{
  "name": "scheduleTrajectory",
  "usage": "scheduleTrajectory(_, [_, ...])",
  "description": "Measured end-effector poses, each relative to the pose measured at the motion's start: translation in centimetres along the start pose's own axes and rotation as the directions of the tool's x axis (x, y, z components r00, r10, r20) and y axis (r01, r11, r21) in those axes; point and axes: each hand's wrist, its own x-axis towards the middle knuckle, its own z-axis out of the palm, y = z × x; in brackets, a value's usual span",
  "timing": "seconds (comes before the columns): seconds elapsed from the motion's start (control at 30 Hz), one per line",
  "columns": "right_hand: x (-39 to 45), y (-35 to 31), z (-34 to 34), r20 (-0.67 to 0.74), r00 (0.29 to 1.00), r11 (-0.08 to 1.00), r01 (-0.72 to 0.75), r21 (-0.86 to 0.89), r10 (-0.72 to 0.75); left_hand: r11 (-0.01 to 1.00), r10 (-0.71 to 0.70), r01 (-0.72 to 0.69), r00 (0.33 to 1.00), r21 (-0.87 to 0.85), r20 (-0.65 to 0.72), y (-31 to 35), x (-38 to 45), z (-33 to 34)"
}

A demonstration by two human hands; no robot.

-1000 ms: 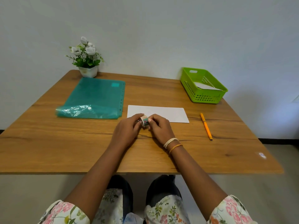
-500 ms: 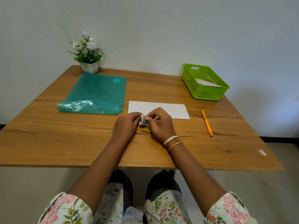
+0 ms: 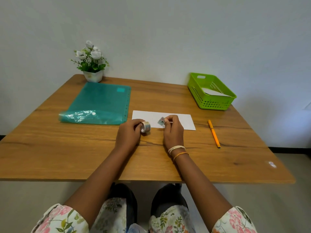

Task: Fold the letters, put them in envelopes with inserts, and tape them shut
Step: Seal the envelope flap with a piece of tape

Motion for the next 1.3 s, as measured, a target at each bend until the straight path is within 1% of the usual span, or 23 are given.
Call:
scheduleTrajectory(0.1, [0.5,0.6,0.2,-0.002,0.988,0.988,-0.157,-0.005,0.157,0.998,-0.053,0.051,0.997,-0.040,-0.058,0.2,1.7,0.3])
scheduleTrajectory(0.2, [0.3,0.4,0.5,0.024,0.977,0.977,-0.211,0.029,0.210,0.994,-0.103,0.099,0.988,-0.040,-0.113,1.0,4.2,0.7])
scheduleTrajectory(0.27, [0.2,0.2,0.4,0.011,0.982,0.982,-0.188,0.007,0.188,0.995,-0.102,0.101,0.986,-0.011,-0.134,1.5,6.1,1.2])
scheduleTrajectory(0.37, [0.1,-0.2,0.1,-0.019,0.999,0.993,-0.040,-0.114,0.038,0.995,-0.076,0.083,0.991,0.062,-0.107,1.6,8.9,2.1])
scheduleTrajectory(0.43, [0.1,-0.3,0.1,0.031,0.999,0.977,0.021,-0.212,-0.014,0.987,-0.102,0.110,0.992,0.116,-0.072,1.4,10.4,2.8])
scheduleTrajectory(0.5, [0.1,-0.1,0.3,0.094,0.996,0.949,0.027,-0.315,0.003,0.971,-0.152,0.157,0.988,0.180,-0.039,1.1,11.4,3.3])
scheduleTrajectory(0.57, [0.1,0.1,0.4,0.116,0.993,0.931,0.015,-0.364,0.029,0.953,-0.205,0.205,0.979,0.224,-0.024,1.0,12.1,3.8])
scheduleTrajectory(0.63, [0.1,0.1,0.3,0.102,0.994,0.927,0.010,-0.375,0.031,0.939,-0.233,0.232,0.972,0.254,-0.026,1.2,12.5,4.2])
scheduleTrajectory(0.73, [0.0,0.0,0.3,0.080,0.997,0.918,0.014,-0.396,0.019,0.928,-0.234,0.232,0.972,0.290,-0.028,1.9,13.2,4.7])
scheduleTrajectory(0.87, [0.1,0.1,0.3,0.078,0.996,0.924,-0.008,-0.381,0.041,0.919,-0.239,0.230,0.971,0.321,-0.014,2.5,13.4,4.7])
scheduleTrajectory(0.93, [0.1,0.1,0.3,0.075,0.995,0.932,-0.030,-0.362,0.061,0.926,-0.186,0.182,0.982,0.332,-0.018,2.7,12.6,4.9])
scheduleTrajectory(1.03, [0.2,0.2,0.2,0.055,0.993,0.953,-0.087,-0.290,0.107,0.936,0.020,0.000,0.998,0.351,-0.052,3.0,9.9,5.6])
scheduleTrajectory(1.07, [0.2,0.3,0.2,0.038,0.991,0.964,-0.116,-0.241,0.129,0.939,0.095,-0.080,0.995,0.333,-0.028,3.1,8.9,5.9])
scheduleTrajectory(1.13, [0.4,0.5,-0.1,-0.014,0.982,0.977,-0.187,-0.105,0.186,0.938,0.202,-0.218,0.975,0.269,0.089,3.4,6.9,6.2])
scheduleTrajectory(1.17, [0.5,0.5,-0.3,-0.050,0.974,0.975,-0.222,-0.027,0.221,0.939,0.219,-0.253,0.963,0.235,0.159,3.5,5.9,6.3])
scheduleTrajectory(1.23, [0.8,1.0,-0.5,-0.126,0.941,0.947,-0.298,0.120,0.313,0.943,0.200,-0.259,0.944,0.210,0.264,3.4,4.3,6.5])
scheduleTrajectory(1.3, [1.3,1.7,-1.0,-0.158,0.878,0.873,-0.397,0.285,0.451,0.936,0.144,-0.235,0.935,0.263,0.323,3.2,3.0,6.4])
